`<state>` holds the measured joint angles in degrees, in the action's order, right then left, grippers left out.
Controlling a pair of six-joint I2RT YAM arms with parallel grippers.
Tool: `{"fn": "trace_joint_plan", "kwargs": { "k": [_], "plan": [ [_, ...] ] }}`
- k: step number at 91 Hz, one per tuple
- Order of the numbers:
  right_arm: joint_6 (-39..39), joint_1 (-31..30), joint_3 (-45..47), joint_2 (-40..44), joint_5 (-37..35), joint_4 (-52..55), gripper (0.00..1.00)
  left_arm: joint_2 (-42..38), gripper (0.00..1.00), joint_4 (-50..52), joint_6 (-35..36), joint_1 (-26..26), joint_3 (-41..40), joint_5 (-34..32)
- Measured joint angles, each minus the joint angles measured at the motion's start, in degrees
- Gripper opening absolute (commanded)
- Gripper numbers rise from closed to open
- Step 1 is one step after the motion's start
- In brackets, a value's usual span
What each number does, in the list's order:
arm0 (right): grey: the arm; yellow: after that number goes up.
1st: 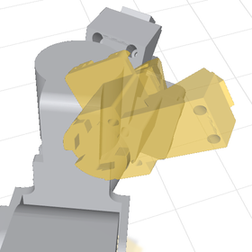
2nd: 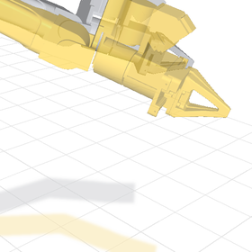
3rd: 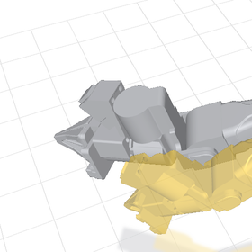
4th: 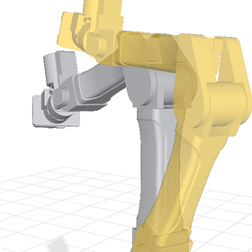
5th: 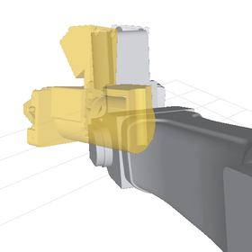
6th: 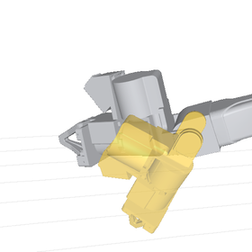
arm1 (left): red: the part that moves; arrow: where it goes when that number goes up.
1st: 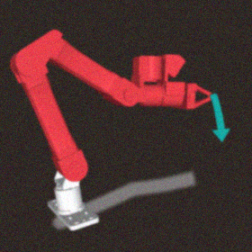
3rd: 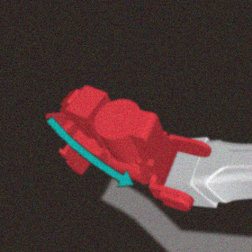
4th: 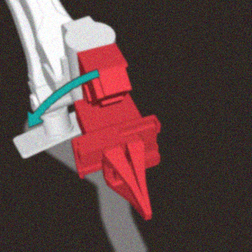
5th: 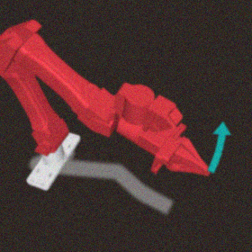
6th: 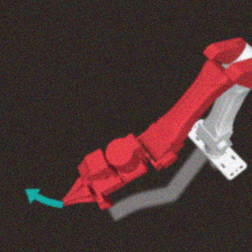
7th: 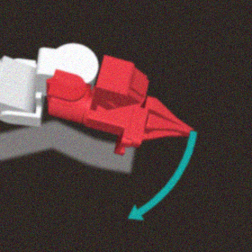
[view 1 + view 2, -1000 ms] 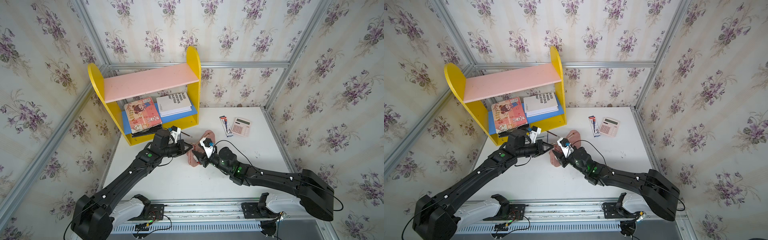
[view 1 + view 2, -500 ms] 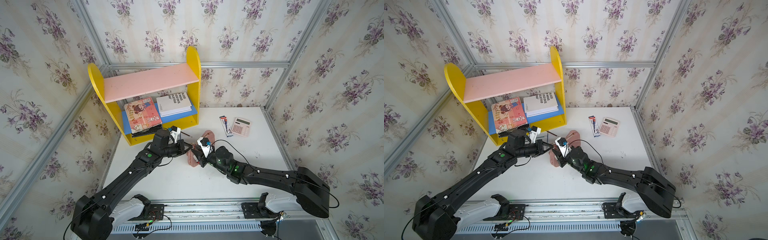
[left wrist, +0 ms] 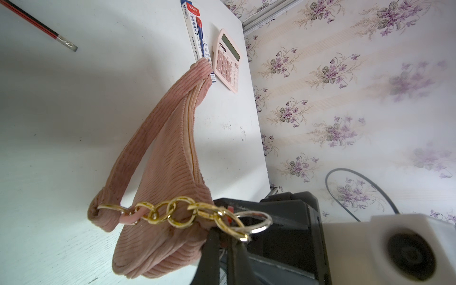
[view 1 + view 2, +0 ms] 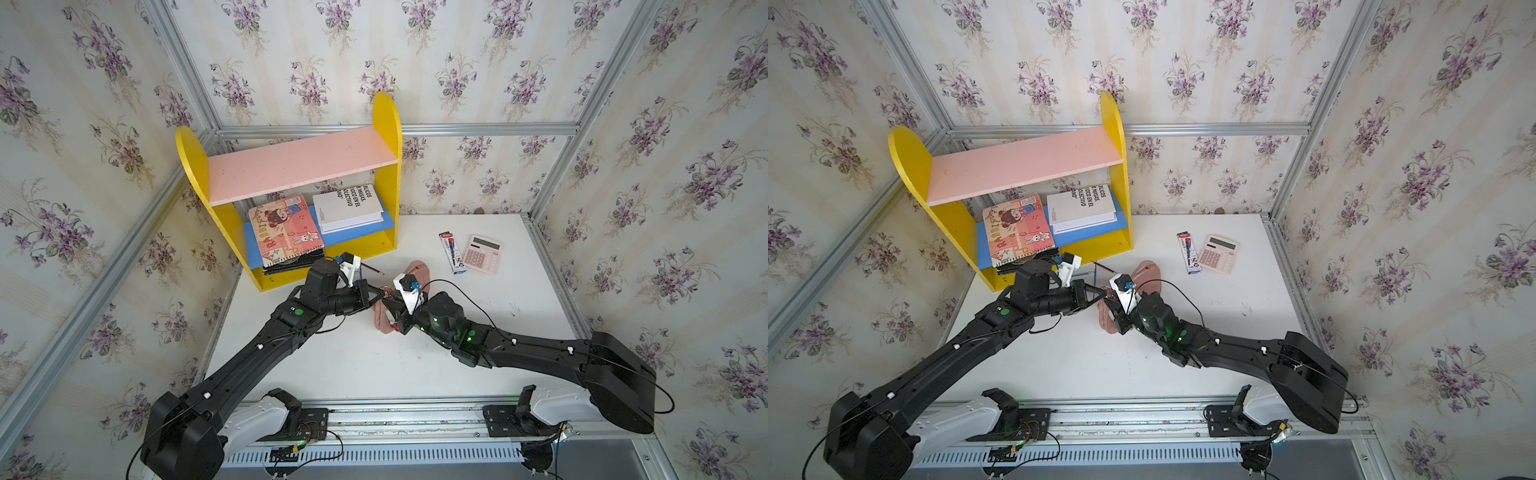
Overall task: Remove the decoration from the bag
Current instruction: Remove the decoration item from the bag.
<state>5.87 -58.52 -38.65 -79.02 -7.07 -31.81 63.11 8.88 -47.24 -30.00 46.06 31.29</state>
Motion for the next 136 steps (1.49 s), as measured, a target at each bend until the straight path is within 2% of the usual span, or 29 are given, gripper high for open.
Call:
{"fn": "trace_joint_plan", "kwargs": {
  "k": [13, 26, 35, 79, 103, 121, 136],
  "plan": [
    [0.2, 0.0, 0.2, 0.3, -0.1, 0.3, 0.21, 0.0, 0.00, -0.2, 0.0, 0.0, -0.2, 0.0],
    [0.3, 0.0, 0.2, 0.3, -0.3, 0.3, 0.33, 0.0, 0.00, -0.4, -0.4, 0.0, -0.3, 0.0],
    [0.3, -0.1, 0.2, 0.6, -1.4, 0.7, 0.35, -0.1, 0.00, -0.4, -0.8, 0.0, -0.3, -0.1],
    [-1.4, -1.2, -0.3, -0.9, -4.3, 0.7, 0.25, -1.2, 0.00, -3.5, -5.4, 0.0, -3.6, -3.6],
    [-1.3, -1.4, -1.6, -2.4, -5.0, 0.7, 0.25, -1.7, 0.00, -4.2, -6.4, 0.0, -4.1, -5.1],
    [-1.2, -1.4, -2.3, -3.1, -5.7, 0.4, 0.30, -1.9, 0.00, -4.8, -6.7, 0.0, -4.3, -6.0],
    [-1.2, -1.4, -2.8, -3.7, -6.2, 0.4, 0.24, -1.6, 0.00, -4.9, -7.0, 0.0, -4.3, -6.4]
  ]
}}
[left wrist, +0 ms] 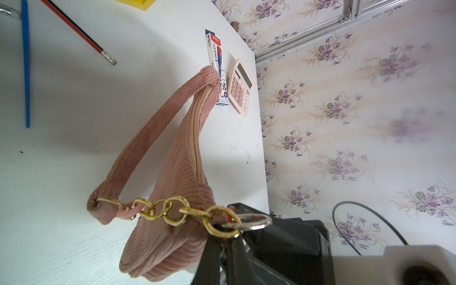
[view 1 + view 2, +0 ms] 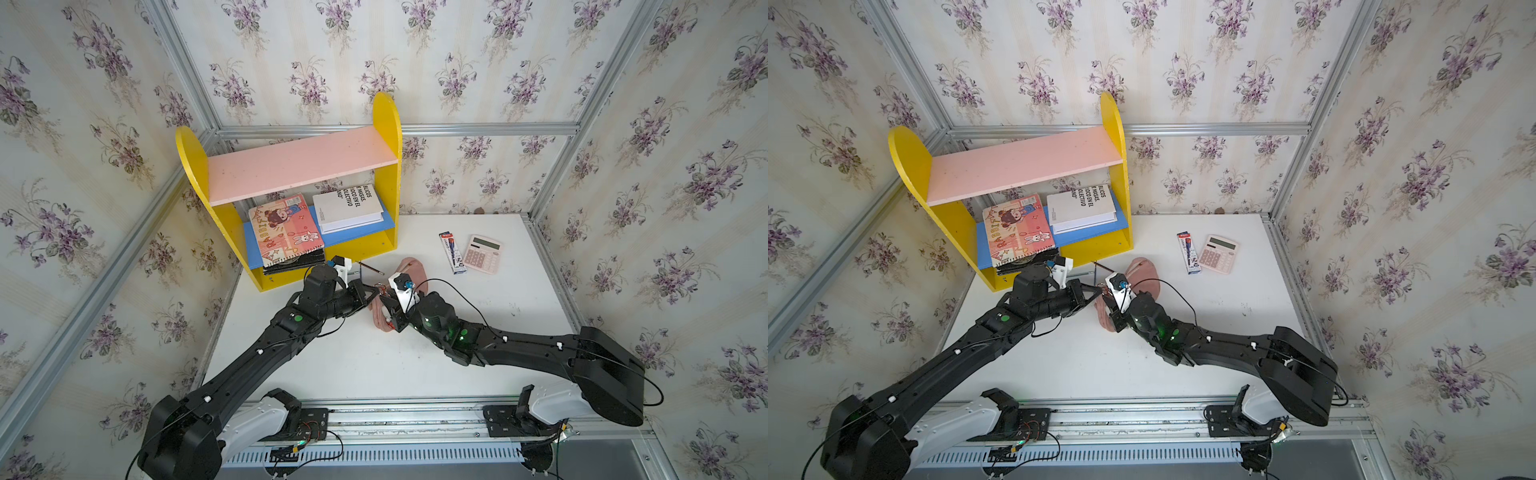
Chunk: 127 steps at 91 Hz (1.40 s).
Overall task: Remove the decoration from the bag
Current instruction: Remove the decoration item from the bag.
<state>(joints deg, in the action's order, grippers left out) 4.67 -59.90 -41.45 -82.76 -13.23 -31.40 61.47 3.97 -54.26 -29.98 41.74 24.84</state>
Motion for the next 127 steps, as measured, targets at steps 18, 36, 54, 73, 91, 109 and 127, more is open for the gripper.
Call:
{"fn": "trace_joint_plan", "kwargs": {
  "k": [18, 36, 54, 73, 91, 109, 127],
  "plan": [
    [0.0, 0.1, 0.0, -0.1, -0.2, 0.0, 0.16, 0.4, 0.02, -0.2, -0.1, 0.0, 0.2, 0.6],
    [-0.4, 0.2, 0.9, 1.1, 0.3, -0.1, 0.15, 1.4, 0.05, 2.3, 1.4, 0.0, 2.3, 2.3],
    [-0.7, 0.3, 1.7, 2.1, 0.7, -0.2, 0.15, 1.3, 0.09, 4.1, 2.8, 0.0, 3.0, 3.5],
    [-1.3, 0.3, 1.7, 2.3, 0.9, -0.1, 0.15, 0.3, 0.21, 5.5, 4.3, 0.4, 3.9, 3.9],
    [-1.5, 0.3, 1.5, 2.3, 1.0, 0.6, 0.14, -1.6, 0.23, 6.7, 6.4, 1.3, 4.4, 4.4],
    [-1.5, 0.3, 1.2, 2.5, 1.1, 1.5, 0.13, -2.3, 0.27, 9.3, 10.3, 2.3, 5.2, 4.3],
    [-1.2, 0.3, 1.2, 3.0, 1.4, 2.7, 0.13, -4.2, 0.37, 9.4, 17.8, 2.5, 4.7, 4.3]
  ]
}}
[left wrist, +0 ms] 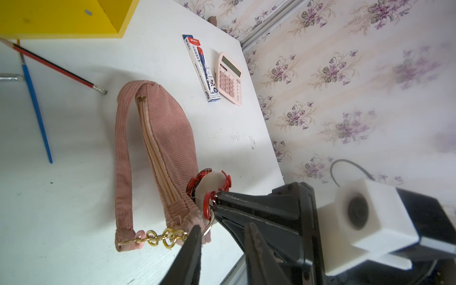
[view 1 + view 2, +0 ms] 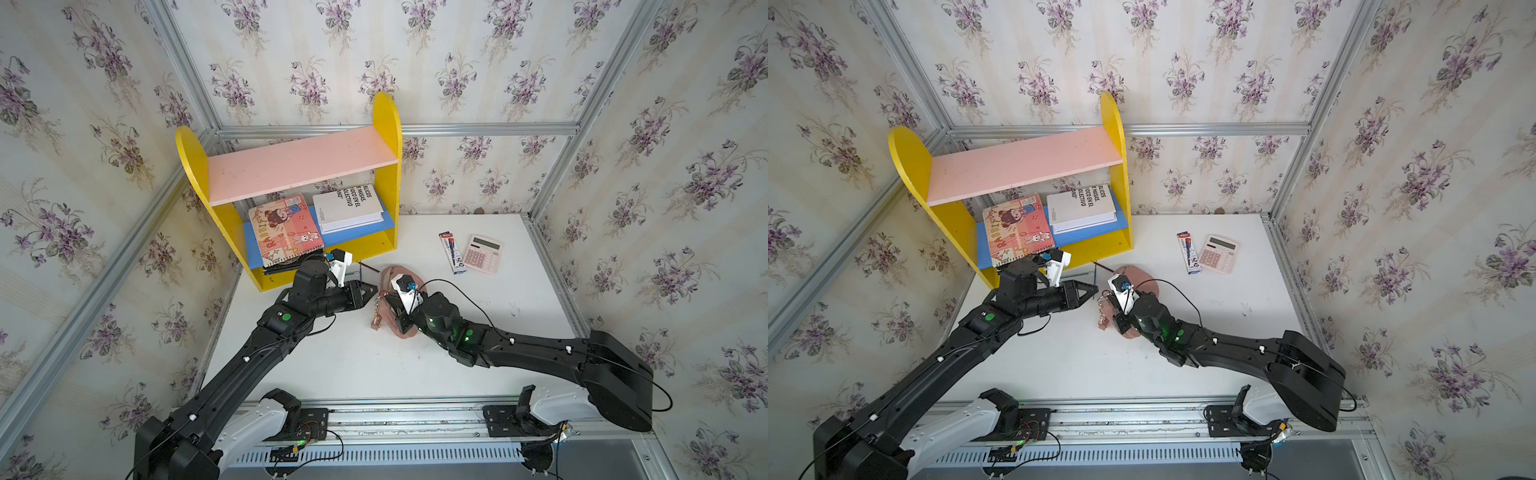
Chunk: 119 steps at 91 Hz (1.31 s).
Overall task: Remove the decoration from the bag
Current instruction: Remove the decoration item from the bag.
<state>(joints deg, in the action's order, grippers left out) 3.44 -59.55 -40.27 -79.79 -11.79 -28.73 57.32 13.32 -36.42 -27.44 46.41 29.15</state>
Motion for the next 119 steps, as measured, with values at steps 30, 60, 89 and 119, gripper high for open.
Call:
{"fn": "trace_joint_plan", "kwargs": {
  "k": [30, 60, 89, 119],
  "plan": [
    [0.9, 0.0, 0.0, 0.2, 0.7, 0.2, 0.11, -0.2, 0.42, -2.8, 9.3, -0.7, -4.8, -0.5],
    [1.3, 0.0, -0.4, 0.0, 1.1, 0.3, 0.11, 0.2, 0.39, -7.8, 15.2, -3.0, -7.4, -1.8],
    [2.6, 0.0, -0.4, -0.5, 1.3, 0.3, 0.10, 1.2, 0.18, -10.1, 17.3, -3.4, -9.2, -2.7],
    [6.4, 0.1, -1.9, -2.6, 0.7, 0.8, 0.08, 2.7, 0.06, -12.8, 18.4, -3.9, -10.5, -2.4]
  ]
}}
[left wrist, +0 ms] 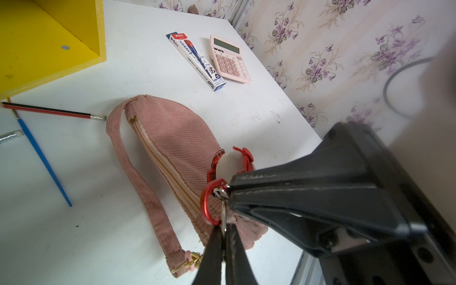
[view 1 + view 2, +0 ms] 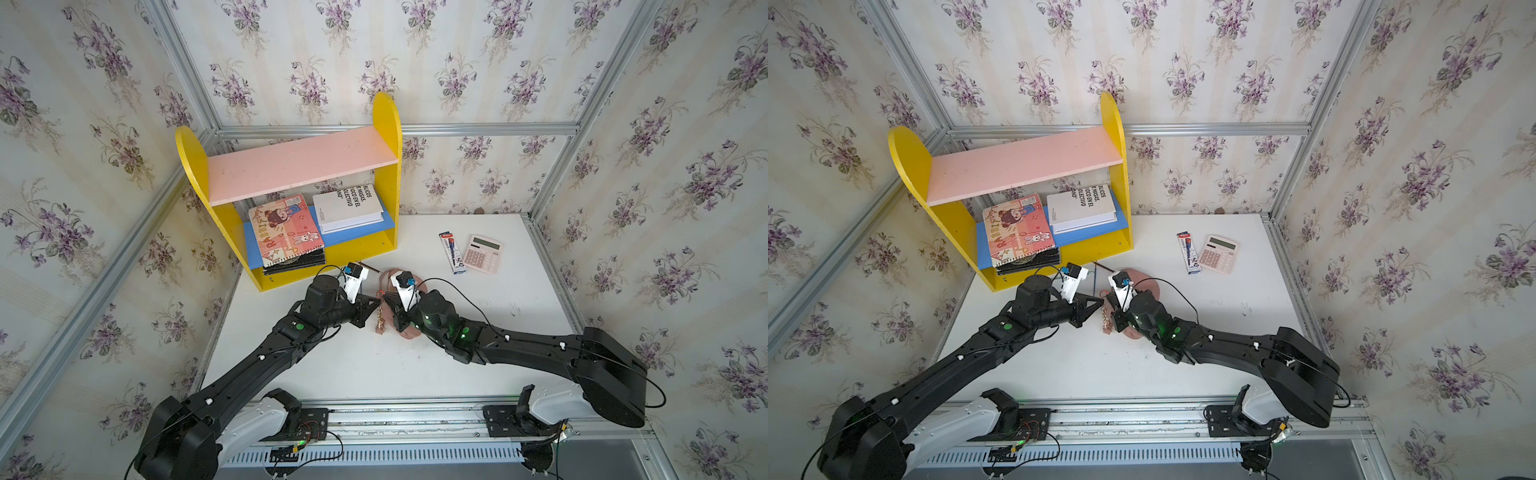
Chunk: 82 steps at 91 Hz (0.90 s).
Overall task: Remove the decoration from the bag
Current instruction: Remove the decoration item from the bag, then place the bag at the center of the board.
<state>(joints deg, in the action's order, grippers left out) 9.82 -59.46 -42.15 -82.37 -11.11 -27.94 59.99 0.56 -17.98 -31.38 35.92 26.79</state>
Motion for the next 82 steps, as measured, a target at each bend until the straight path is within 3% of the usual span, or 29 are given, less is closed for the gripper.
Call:
{"fn": "trace_joint_plan", "kwargs": {
  "k": [40, 62, 82],
  "plan": [
    [4.6, 0.3, -3.8, -2.7, -0.9, -0.1, 0.07, -0.6, 0.06, -0.5, 0.9, -0.3, -0.7, 0.6],
    [6.6, 3.8, -3.6, 1.4, -0.2, 0.4, 0.08, 0.4, 0.09, 1.1, -1.3, -0.3, -3.0, -4.0],
    [10.0, 5.4, -2.2, 6.9, 2.1, 0.9, 0.08, 3.0, 0.14, 2.3, -6.4, 1.1, -4.5, -12.4]
  ]
}}
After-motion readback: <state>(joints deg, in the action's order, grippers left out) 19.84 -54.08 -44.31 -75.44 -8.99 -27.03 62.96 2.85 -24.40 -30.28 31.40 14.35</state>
